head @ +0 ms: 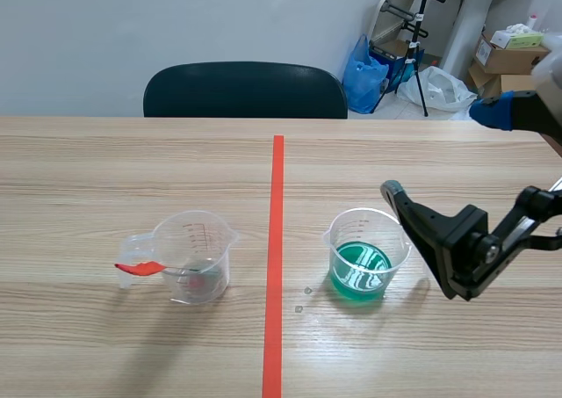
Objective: Do the redox reaction experiment
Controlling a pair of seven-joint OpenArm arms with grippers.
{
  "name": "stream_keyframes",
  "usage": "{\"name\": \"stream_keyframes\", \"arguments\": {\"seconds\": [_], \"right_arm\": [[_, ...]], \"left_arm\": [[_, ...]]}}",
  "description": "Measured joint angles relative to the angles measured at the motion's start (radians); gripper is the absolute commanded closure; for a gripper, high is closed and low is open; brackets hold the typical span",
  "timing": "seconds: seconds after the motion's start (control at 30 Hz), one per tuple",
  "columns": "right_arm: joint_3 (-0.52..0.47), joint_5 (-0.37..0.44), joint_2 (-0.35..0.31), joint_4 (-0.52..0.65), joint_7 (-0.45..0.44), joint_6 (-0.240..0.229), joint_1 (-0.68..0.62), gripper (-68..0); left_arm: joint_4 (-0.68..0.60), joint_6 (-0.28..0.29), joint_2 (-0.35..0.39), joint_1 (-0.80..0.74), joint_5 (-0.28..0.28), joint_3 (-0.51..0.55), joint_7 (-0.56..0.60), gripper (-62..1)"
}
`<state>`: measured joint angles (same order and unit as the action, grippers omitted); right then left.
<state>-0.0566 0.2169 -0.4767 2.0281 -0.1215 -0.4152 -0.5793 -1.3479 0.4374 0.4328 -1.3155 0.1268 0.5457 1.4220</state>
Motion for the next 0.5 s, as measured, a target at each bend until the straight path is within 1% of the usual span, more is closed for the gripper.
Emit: {"name": "stream_keyframes", "arguments": {"seconds": [0.03, 0.07, 0.1, 0.13, 0.27, 0.5], "right_arm": [[0.0, 0.011, 0.0, 0.0, 0.0, 0.0, 0.0, -67.9], [0.0, 0.012, 0.0, 0.0, -0.001, 0.0, 0.0, -67.9], [0.0, 0.011, 0.0, 0.0, -0.004, -0.006, 0.0, -67.9], [0.0, 0.011, 0.0, 0.0, -0.004, -0.011, 0.0, -67.9], [0.001, 0.011, 0.0, 0.0, -0.003, -0.011, 0.001, -67.9], [0.001, 0.011, 0.0, 0.0, 0.0, -0.01, 0.002, -67.9]], "left_arm": [[0.004, -0.073, -0.031, 0.03, -0.095, 0.01, -0.063, -62.3], [0.006, -0.056, -0.092, 0.101, -0.113, 0.012, -0.054, -62.3], [0.006, -0.052, -0.114, 0.13, -0.087, 0.01, -0.04, -62.3], [0.004, -0.052, -0.123, 0.142, -0.063, 0.002, -0.051, -62.3], [0.005, -0.053, -0.128, 0.145, -0.079, -0.002, -0.049, -62.3], [0.005, -0.052, -0.128, 0.146, -0.075, -0.002, -0.049, -62.3]]}}
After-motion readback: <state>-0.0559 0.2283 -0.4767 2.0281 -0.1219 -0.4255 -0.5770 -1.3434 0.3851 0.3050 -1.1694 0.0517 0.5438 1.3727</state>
